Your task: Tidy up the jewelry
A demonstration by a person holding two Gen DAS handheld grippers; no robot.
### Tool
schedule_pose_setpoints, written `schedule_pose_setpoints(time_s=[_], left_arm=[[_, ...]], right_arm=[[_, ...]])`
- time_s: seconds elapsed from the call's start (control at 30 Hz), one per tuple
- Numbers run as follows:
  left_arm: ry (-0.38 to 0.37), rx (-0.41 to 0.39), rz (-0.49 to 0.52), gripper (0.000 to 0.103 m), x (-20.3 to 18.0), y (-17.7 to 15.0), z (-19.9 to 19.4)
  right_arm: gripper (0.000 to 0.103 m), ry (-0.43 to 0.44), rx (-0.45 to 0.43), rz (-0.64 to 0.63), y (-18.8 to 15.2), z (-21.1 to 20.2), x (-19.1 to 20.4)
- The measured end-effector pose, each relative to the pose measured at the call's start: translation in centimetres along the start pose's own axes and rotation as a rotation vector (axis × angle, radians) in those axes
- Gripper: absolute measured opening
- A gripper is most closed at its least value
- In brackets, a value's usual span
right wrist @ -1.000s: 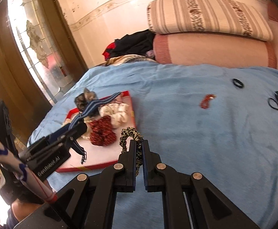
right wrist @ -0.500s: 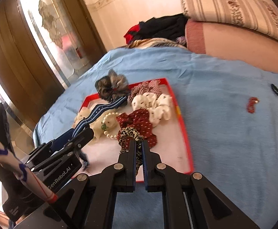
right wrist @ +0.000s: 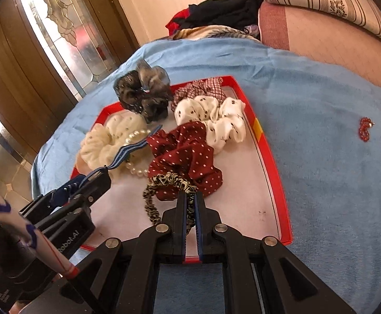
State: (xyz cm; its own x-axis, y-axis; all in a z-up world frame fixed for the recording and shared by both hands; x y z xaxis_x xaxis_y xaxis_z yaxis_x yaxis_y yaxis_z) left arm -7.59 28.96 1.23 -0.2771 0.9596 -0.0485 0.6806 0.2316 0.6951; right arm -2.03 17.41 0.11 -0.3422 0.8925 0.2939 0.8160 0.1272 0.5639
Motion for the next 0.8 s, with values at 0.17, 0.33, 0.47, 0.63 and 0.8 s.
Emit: schedule_pose_setpoints(time_s=[0.17, 0.33, 0.47, 0.63, 0.8], left_arm=[[0.005, 0.0, -0.008, 0.042, 0.0, 0.1, 0.0], [0.019, -0.052, -0.022, 0.06, 0.1, 0.7, -1.2], [0.022, -0.122, -0.043, 0.069, 0.3, 1.5, -3.7], [0.033, -0.219, -0.052, 0.087, -0.4, 2.3, -8.9], [0.074, -0.279, 0.024, 0.101, -2.3, 1.4, -15.0]], right_arm=[[0.033, -0.028, 0.021, -0.028, -0.2, 0.3, -0.2], [0.054, -0.048, -0.037, -0.071, 0.5, -1.8, 0.4], [0.054, -0.059, -0.123, -0.081, 1.2, -6.0, 0.7], [0.07, -0.092, -0.236, -0.095, 0.9, -12.4, 0.5], [0.078, -0.104, -0.282, -0.077, -0.5, -17.6, 0.3]])
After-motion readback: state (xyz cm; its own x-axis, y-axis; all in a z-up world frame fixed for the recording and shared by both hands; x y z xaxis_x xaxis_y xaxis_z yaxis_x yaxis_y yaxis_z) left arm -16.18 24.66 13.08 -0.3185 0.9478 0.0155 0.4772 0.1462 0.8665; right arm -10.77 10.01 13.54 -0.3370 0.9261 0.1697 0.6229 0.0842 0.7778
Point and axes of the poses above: each gripper's, at about its wrist camera, not at the fingertips, and z roughly the way its jaws point, x to its left, y to its top, the point moved 7 cm from there along z, roughly the way its jaws point, and after that the axes turned 1 degree about z, right-handed, at the moved point
